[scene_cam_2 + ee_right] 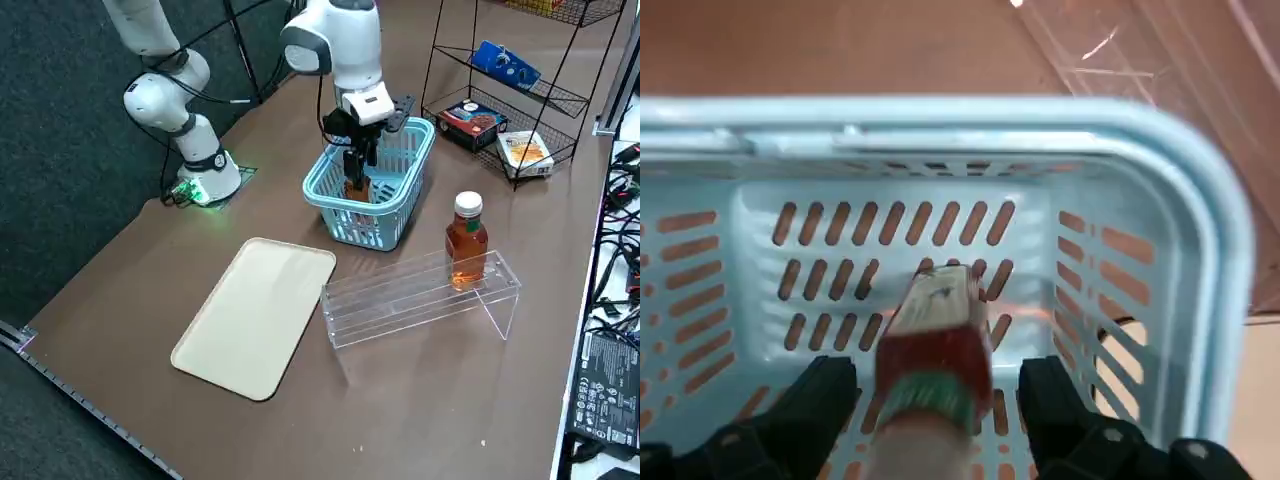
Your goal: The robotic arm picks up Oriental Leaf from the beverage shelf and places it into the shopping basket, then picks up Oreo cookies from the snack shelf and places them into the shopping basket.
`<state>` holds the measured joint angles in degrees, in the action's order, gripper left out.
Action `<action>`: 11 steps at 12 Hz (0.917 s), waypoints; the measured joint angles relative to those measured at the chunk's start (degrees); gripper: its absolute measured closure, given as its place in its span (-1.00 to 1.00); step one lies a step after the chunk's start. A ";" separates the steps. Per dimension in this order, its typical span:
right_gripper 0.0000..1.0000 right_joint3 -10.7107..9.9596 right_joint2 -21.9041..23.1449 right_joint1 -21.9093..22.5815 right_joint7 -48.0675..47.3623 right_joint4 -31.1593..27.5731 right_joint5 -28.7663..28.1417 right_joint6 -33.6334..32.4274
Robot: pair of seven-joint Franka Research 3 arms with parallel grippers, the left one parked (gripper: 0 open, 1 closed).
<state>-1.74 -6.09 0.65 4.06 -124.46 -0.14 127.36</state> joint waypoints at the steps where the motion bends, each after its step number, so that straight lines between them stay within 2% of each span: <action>1: -1.00 0.00 0.17 0.00 -0.39 1.22 0.00 -1.29; 5: -1.00 -0.01 2.46 0.00 -1.36 9.17 0.00 -13.02; 9: -1.00 -0.04 6.98 0.00 -1.54 16.32 0.00 -23.20; 11: -1.00 -0.05 8.50 0.00 -1.56 16.96 -0.01 -23.96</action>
<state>-1.79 2.41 0.65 2.50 -107.50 -0.15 103.40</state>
